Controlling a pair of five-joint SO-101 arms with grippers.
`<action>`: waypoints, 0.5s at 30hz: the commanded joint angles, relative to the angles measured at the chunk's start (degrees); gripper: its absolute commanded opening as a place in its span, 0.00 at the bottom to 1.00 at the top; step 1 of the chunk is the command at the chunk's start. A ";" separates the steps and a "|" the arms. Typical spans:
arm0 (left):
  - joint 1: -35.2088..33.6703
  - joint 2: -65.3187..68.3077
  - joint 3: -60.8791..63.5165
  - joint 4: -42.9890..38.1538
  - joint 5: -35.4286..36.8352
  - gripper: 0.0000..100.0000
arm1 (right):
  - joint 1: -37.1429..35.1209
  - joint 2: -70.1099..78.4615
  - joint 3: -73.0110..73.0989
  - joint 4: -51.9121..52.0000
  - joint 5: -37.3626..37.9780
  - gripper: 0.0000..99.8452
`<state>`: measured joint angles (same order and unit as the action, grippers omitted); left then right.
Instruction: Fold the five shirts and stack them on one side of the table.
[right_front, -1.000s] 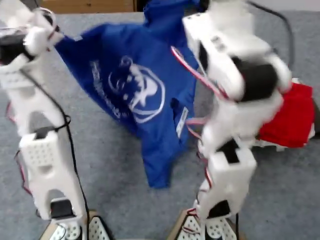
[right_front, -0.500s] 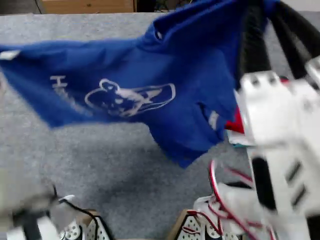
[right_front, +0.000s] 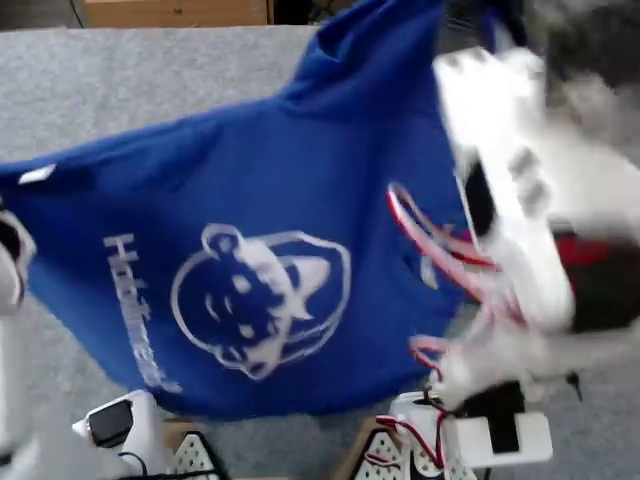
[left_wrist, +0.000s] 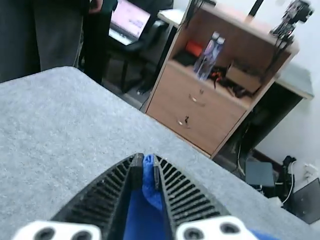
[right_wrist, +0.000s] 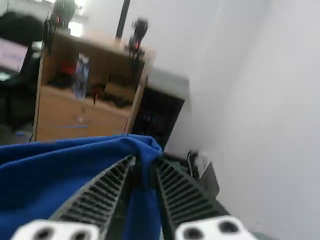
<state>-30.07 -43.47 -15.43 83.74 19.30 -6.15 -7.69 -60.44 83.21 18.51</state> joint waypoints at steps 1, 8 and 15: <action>-0.31 0.35 21.76 -21.63 -0.18 0.03 | -2.11 3.21 10.15 -9.32 0.44 0.01; -0.31 14.95 39.60 -69.45 -0.53 0.03 | -4.22 18.86 21.58 -41.05 -0.26 0.01; 2.15 40.53 15.34 -61.63 -0.62 0.03 | -4.31 33.71 6.81 -44.66 -1.58 0.01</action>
<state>-28.66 -11.21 12.53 18.59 19.30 -10.20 23.52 -44.97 39.16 17.54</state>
